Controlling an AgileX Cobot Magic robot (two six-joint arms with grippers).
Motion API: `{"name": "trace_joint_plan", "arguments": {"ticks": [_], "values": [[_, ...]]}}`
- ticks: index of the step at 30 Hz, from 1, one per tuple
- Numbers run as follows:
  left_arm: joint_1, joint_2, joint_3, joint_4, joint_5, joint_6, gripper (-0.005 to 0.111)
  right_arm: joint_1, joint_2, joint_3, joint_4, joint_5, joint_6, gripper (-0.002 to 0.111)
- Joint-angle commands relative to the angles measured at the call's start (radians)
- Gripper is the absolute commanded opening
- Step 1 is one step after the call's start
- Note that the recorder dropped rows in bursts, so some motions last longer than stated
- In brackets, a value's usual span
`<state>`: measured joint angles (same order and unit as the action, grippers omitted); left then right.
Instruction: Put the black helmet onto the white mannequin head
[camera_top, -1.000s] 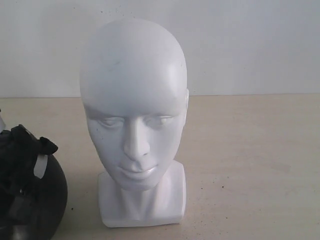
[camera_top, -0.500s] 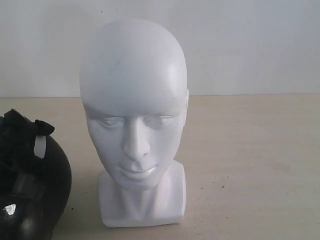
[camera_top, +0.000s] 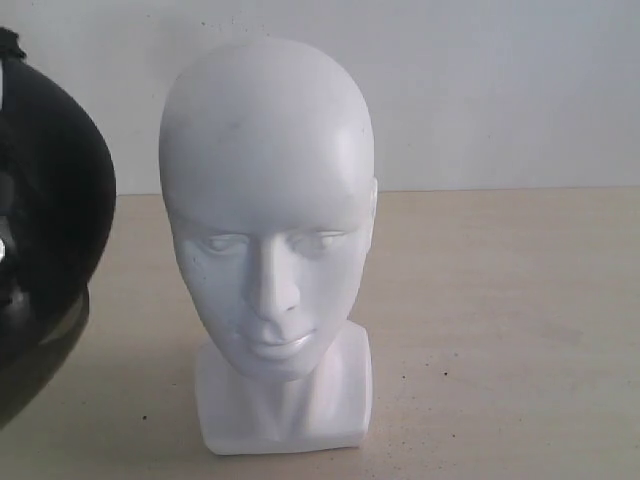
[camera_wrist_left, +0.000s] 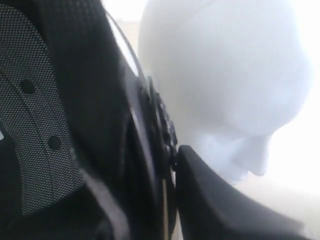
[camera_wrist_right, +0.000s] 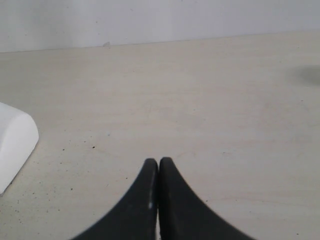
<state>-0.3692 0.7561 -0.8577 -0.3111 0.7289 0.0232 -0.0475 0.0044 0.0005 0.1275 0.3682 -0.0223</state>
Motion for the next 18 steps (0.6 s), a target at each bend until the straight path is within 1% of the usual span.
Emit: {"name": "trace_joint_plan", "arguments": {"ticks": [1, 5, 8, 10, 11, 14, 15, 18], "values": [[-0.001, -0.064, -0.078, 0.043, -0.071, 0.018, 0.004, -0.002, -0.004, -0.001, -0.006, -0.012, 0.0, 0.0], [-0.001, -0.106, -0.144, 0.043, -0.08, 0.018, 0.004, -0.002, -0.004, -0.001, -0.006, -0.012, 0.0, 0.0], [-0.001, -0.128, -0.174, 0.036, -0.147, 0.076, 0.004, -0.002, -0.004, -0.001, -0.006, -0.012, 0.0, 0.0], [-0.001, -0.14, -0.185, -0.017, -0.194, 0.131, 0.004, -0.002, -0.004, -0.001, -0.006, -0.012, 0.0, 0.0], [-0.001, -0.15, -0.185, -0.062, -0.231, 0.186, 0.004, -0.002, -0.004, -0.001, -0.006, -0.012, 0.0, 0.0], [-0.001, -0.191, -0.183, -0.278, -0.338, 0.438, 0.004, -0.002, -0.004, -0.001, -0.006, -0.012, 0.0, 0.0], [-0.001, -0.203, -0.183, -0.323, -0.358, 0.507, 0.004, -0.002, -0.004, -0.001, -0.006, -0.012, 0.0, 0.0], [-0.001, -0.226, -0.183, -0.387, -0.38, 0.633, 0.004, -0.002, -0.004, -0.001, -0.006, -0.012, 0.0, 0.0]]}}
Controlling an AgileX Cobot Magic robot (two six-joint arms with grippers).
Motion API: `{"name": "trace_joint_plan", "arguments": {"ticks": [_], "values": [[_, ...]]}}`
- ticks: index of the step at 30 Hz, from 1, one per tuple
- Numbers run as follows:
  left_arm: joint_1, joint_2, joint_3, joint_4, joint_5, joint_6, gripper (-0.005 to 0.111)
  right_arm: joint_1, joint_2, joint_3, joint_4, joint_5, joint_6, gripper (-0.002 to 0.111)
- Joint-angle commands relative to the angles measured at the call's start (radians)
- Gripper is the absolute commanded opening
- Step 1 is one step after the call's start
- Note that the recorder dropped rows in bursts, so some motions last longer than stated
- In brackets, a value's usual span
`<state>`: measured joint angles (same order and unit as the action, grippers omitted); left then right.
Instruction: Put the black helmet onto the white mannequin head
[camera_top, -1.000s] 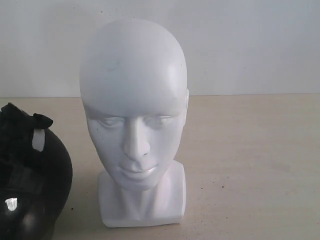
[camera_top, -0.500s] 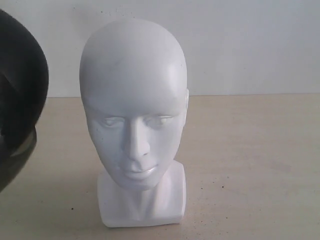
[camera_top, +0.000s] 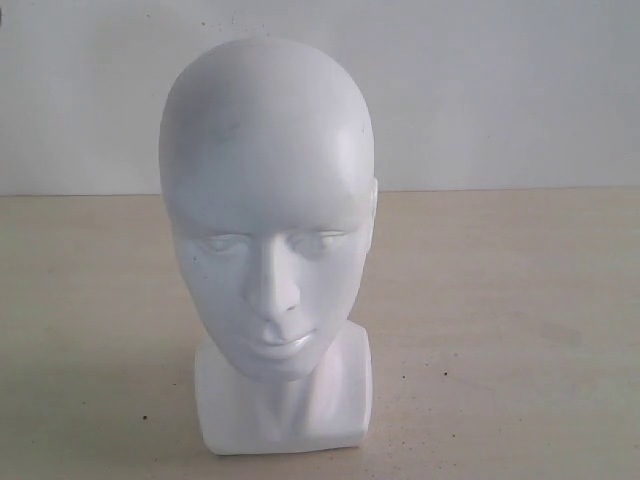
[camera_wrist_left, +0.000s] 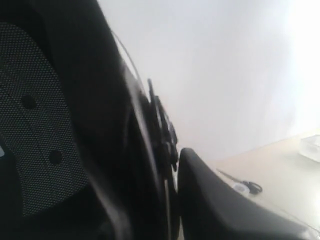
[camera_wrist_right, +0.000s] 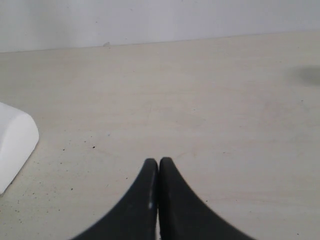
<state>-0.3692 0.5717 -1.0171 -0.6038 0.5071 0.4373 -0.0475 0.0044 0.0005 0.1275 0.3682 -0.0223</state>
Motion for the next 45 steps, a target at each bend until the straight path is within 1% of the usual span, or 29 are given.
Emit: {"name": "trace_joint_plan", "arguments": {"ticks": [1, 4, 6, 8, 12, 19, 26, 37, 38, 40, 43, 44, 45], "values": [[-0.001, -0.046, -0.024, -0.095, -0.161, 0.241, 0.004, -0.002, -0.004, -0.001, -0.006, -0.012, 0.0, 0.0], [-0.001, -0.046, -0.024, -0.095, -0.169, 0.255, 0.004, -0.002, -0.004, -0.001, -0.006, -0.012, 0.0, 0.0], [-0.001, -0.046, -0.024, -0.095, -0.176, 0.232, 0.004, -0.002, -0.004, -0.001, -0.006, -0.012, 0.0, 0.0], [-0.001, -0.046, -0.024, -0.095, -0.217, 0.168, 0.004, -0.002, -0.004, -0.001, -0.006, -0.012, 0.0, 0.0], [-0.001, -0.046, -0.024, -0.095, -0.296, 0.127, 0.004, -0.002, -0.004, -0.001, -0.006, -0.012, 0.0, 0.0], [-0.001, -0.046, -0.024, -0.084, -0.309, 0.132, 0.004, -0.002, -0.004, -0.001, -0.006, -0.012, 0.0, 0.0], [-0.001, -0.046, -0.024, -0.078, -0.322, 0.21, 0.004, -0.002, -0.004, -0.001, -0.006, -0.012, 0.0, 0.0], [-0.001, -0.046, -0.024, -0.067, -0.35, 0.202, 0.004, -0.002, -0.004, -0.001, -0.006, -0.012, -0.002, 0.0], [-0.001, -0.046, -0.024, -0.046, -0.35, 0.183, 0.004, -0.002, -0.004, -0.001, -0.006, -0.012, -0.002, 0.0], [-0.001, -0.046, -0.024, 0.067, -0.354, 0.092, 0.004, -0.002, -0.004, -0.001, -0.006, -0.012, -0.002, 0.0], [-0.001, -0.046, -0.024, 0.363, -0.361, -0.219, 0.004, -0.002, -0.004, -0.001, -0.006, -0.012, -0.002, 0.0], [-0.001, -0.046, -0.022, 0.419, -0.369, -0.298, 0.004, -0.002, -0.004, -0.001, -0.006, -0.012, -0.002, 0.0], [-0.001, -0.046, -0.011, 0.527, -0.391, -0.42, 0.004, -0.002, -0.004, -0.001, -0.006, -0.012, -0.002, 0.0]]}}
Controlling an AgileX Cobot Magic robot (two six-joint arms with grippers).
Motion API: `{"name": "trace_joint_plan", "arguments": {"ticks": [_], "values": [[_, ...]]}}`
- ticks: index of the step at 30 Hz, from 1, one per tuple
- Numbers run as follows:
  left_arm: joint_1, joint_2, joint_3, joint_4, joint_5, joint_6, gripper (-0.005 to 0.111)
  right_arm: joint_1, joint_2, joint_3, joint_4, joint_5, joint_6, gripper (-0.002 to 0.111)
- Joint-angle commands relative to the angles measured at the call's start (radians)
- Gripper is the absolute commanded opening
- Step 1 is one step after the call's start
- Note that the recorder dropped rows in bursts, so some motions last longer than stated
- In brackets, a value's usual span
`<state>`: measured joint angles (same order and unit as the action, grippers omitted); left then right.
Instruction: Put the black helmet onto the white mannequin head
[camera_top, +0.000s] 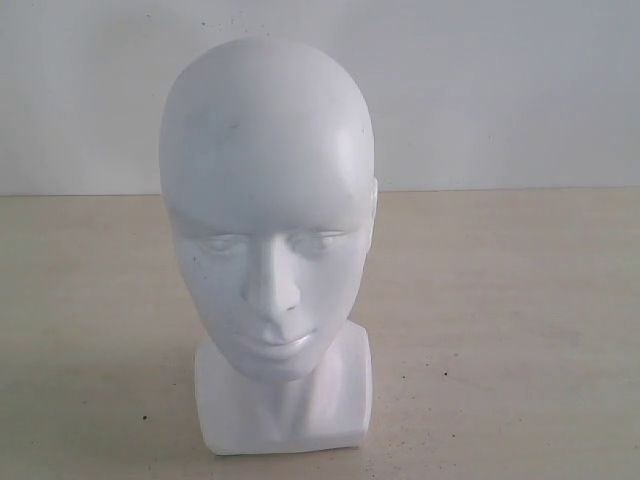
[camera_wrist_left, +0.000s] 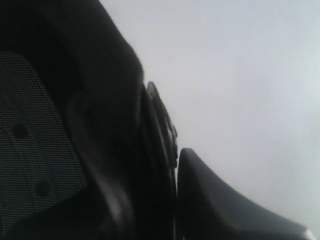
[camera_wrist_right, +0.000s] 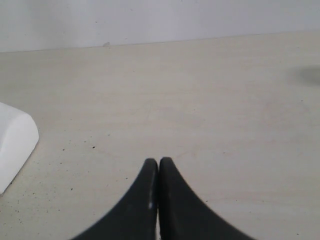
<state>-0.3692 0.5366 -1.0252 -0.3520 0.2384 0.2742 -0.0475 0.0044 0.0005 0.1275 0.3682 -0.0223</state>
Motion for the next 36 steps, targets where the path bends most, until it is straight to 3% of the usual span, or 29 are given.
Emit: {"name": "trace_joint_plan", "arguments": {"ticks": [1, 5, 9, 12, 18, 19, 27, 30, 36], "values": [[-0.001, -0.015, 0.009, 0.329, -0.146, -0.322, 0.004, -0.002, -0.004, -0.001, -0.006, -0.012, -0.002, 0.0], [-0.001, -0.044, 0.09, 0.432, -0.302, -0.483, 0.004, -0.002, -0.004, -0.001, -0.006, -0.012, -0.002, 0.0], [-0.001, -0.085, 0.201, 0.432, -0.464, -0.555, 0.004, -0.002, -0.004, -0.001, -0.006, -0.012, -0.002, 0.0], [-0.001, -0.123, 0.29, 0.468, -0.588, -0.717, 0.004, -0.002, -0.004, -0.001, -0.006, -0.012, -0.002, 0.0], [-0.001, -0.156, 0.424, 0.692, -0.796, -1.083, 0.004, -0.002, -0.004, -0.001, -0.006, -0.012, -0.002, 0.0], [-0.001, -0.156, 0.454, 0.708, -0.891, -1.156, 0.004, -0.002, -0.004, -0.001, -0.006, -0.012, -0.002, 0.0], [-0.001, -0.052, 0.466, 0.783, -1.171, -1.465, 0.004, -0.002, -0.004, -0.001, -0.006, -0.012, -0.002, 0.0], [-0.001, 0.077, 0.466, 0.731, -1.427, -1.498, 0.004, -0.002, -0.004, -0.001, -0.006, -0.012, -0.002, 0.0], [-0.001, 0.275, 0.439, 0.672, -1.46, -1.702, 0.004, -0.002, -0.004, -0.001, -0.006, -0.012, -0.002, 0.0]]}}
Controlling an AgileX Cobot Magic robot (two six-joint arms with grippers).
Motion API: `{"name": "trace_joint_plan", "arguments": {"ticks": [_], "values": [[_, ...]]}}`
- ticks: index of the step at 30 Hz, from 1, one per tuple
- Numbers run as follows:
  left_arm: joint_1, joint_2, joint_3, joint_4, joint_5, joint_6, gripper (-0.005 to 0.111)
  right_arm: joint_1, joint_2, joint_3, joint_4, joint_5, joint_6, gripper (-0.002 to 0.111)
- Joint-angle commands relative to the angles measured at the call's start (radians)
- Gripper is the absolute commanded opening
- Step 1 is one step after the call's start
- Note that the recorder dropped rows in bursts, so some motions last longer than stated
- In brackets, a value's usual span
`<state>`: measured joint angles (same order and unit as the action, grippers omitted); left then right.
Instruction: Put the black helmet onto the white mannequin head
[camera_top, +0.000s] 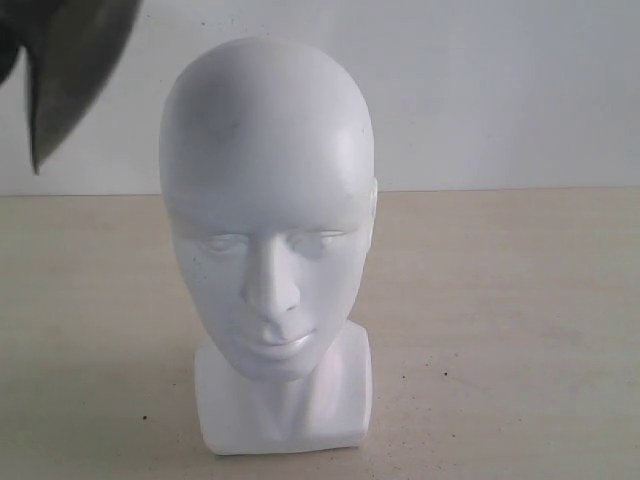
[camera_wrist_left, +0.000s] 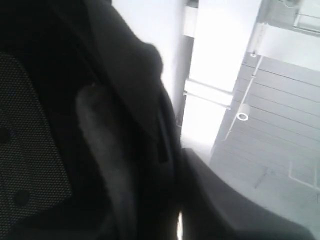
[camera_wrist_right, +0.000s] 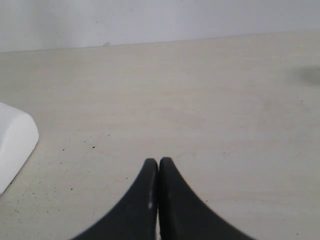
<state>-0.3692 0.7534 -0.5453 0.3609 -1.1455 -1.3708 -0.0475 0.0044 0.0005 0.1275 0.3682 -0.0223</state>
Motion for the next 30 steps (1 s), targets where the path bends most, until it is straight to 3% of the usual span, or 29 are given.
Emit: {"name": "trace_joint_plan", "arguments": {"ticks": [1, 8, 19, 30], "values": [[-0.001, 0.067, -0.058, -0.043, -0.076, -0.057, 0.004, -0.002, -0.004, -0.001, -0.006, -0.012, -0.002, 0.0], [-0.001, 0.093, -0.229, 0.013, -0.076, -0.051, 0.004, -0.002, -0.004, -0.001, -0.006, -0.012, 0.0, 0.0], [-0.006, 0.237, -0.393, 0.122, -0.076, -0.218, 0.004, -0.002, -0.004, -0.001, -0.006, -0.012, -0.002, 0.0], [-0.146, 0.311, -0.436, 0.125, -0.076, -0.091, 0.004, -0.002, -0.004, -0.001, -0.006, -0.012, -0.002, 0.0]]}}
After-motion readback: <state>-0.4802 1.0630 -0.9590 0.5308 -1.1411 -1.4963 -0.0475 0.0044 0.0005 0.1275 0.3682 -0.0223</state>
